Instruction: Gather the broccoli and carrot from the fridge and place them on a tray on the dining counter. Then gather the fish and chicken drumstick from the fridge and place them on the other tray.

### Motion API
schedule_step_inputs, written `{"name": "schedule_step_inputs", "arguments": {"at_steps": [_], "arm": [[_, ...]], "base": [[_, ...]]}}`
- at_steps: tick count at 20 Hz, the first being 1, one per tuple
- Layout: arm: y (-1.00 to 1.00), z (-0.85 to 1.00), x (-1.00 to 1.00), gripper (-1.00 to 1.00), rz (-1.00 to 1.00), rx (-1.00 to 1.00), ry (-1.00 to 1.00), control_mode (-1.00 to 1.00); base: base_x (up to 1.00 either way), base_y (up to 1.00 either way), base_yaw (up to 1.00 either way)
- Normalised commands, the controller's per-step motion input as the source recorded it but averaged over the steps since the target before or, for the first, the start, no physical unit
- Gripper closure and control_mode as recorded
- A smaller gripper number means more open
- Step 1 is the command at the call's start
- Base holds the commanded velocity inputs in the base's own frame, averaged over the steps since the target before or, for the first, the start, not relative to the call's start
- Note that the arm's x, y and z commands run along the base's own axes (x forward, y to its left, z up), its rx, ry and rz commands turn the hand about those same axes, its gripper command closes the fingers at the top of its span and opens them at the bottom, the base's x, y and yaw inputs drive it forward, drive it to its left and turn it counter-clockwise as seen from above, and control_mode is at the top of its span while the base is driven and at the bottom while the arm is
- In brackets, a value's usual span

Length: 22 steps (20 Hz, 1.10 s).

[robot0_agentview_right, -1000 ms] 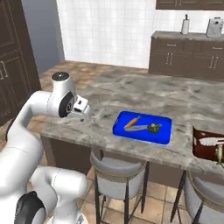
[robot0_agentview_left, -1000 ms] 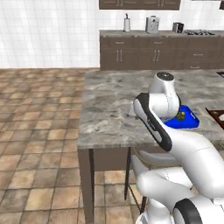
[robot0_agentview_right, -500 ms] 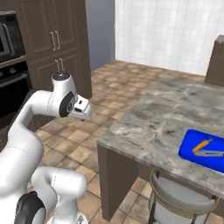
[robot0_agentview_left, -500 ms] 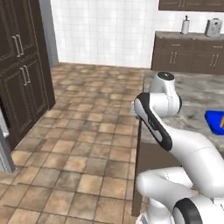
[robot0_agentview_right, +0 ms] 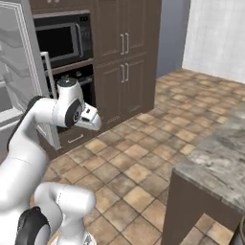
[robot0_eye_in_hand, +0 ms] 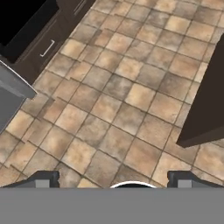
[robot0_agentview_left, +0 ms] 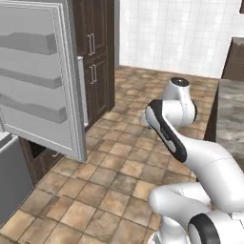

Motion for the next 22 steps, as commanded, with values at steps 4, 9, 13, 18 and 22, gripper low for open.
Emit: {"name": "schedule_step_inputs", "arguments": {"at_steps": [4,9,13,18,22], "arm": [[0.00,0.00,0.00,-1.00,0.00,0.00,0.00,1.00],[0.00,0.00,0.00,-1.00,0.00,0.00,0.00,1.00],[0.00,0.00,0.00,-1.00,0.00,0.00,0.00,1.00],[0.00,0.00,0.00,-1.00,0.00,0.00,0.00,1.00],[0.00,0.00,0.00,-1.00,0.00,0.00,0.00,1.00]], "base": [[-0.68,0.72,0.40],[-0.39,0.79,0.41],[0.18,0.62,0.43],[0.50,0.30,0.39],[0.56,0.03,0.34]]}}
